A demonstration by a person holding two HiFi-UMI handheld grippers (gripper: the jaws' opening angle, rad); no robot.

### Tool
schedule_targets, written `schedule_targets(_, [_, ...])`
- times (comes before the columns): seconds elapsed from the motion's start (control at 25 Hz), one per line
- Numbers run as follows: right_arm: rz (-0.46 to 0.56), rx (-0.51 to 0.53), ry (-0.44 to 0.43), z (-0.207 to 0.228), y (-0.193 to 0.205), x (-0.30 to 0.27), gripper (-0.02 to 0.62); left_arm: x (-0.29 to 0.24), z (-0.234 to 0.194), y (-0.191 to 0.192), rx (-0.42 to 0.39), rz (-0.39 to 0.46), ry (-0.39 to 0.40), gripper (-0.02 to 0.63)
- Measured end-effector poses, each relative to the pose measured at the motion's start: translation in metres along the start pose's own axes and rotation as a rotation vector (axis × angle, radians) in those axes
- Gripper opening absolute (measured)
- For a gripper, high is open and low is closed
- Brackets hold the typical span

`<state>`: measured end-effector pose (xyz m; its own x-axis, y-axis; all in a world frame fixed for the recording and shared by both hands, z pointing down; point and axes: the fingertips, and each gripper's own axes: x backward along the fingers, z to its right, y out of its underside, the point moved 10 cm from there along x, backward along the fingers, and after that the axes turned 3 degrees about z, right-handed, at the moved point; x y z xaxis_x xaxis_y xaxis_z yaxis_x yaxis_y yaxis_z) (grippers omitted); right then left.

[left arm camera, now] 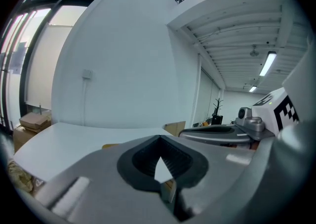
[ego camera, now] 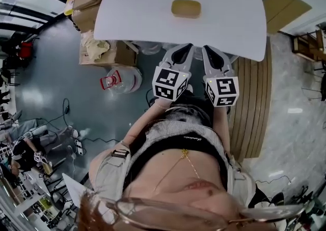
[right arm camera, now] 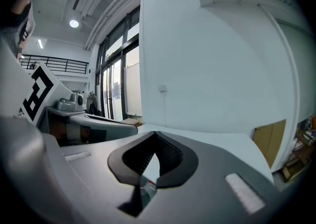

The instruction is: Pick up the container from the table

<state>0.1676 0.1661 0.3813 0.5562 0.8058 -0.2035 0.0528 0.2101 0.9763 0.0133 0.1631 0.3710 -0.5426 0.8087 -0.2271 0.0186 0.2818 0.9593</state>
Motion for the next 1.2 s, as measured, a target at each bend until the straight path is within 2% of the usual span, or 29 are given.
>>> schedule_targets(0.28, [-0.03, 0.021, 0.04, 0.007, -0.009, -0.02, 0.026, -0.019, -0.017, -0.009, 0.02, 0.011, 0.051, 0.0])
schedule_targets(0.88, [-0.031, 0.049, 0.063, 0.008, -0.026, -0.113, 0.026, -0.06, -0.099, -0.029, 0.036, 0.032, 0.121, 0.0])
schedule_targets(1.2, [-0.022, 0.046, 0.082, 0.002, -0.024, -0.138, 0.026, -0.066, -0.13, -0.025, 0.033, -0.007, 0.142, 0.0])
